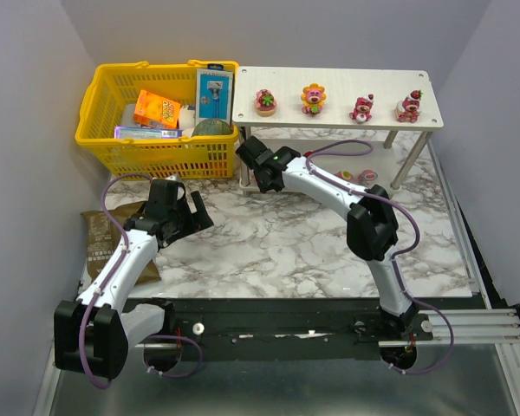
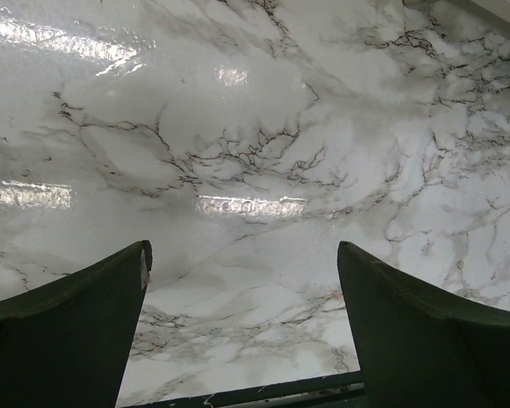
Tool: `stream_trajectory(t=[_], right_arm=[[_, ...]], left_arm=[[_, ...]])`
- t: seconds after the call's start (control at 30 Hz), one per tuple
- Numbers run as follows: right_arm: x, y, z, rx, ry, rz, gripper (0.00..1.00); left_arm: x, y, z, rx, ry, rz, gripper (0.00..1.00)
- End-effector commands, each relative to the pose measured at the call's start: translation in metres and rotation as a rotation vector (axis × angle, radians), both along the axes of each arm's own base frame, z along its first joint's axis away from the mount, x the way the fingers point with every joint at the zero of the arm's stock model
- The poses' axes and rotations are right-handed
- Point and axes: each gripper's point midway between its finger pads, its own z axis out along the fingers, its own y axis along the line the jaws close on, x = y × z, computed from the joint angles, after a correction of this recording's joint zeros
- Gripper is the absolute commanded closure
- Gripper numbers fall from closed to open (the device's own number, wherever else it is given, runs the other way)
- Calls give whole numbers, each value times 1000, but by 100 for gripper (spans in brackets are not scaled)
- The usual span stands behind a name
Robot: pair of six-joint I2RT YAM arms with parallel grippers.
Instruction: Place and organize the plastic toys onto the shelf
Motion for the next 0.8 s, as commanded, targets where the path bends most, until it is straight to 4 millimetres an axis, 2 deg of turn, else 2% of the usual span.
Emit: stream_trajectory(t=[0.0,0.27,0.77], right_arm=[[11,-10,-3,95,-48,-208,61],[10,-11,-3,90,-48,-204,52],[17,-13,3,89,-87,-192,46]], left_arm=[[-1,4,-1,15,4,5,1],[-1,5,-1,17,5,8,1],[-1,4,-1,15,2,3,1]])
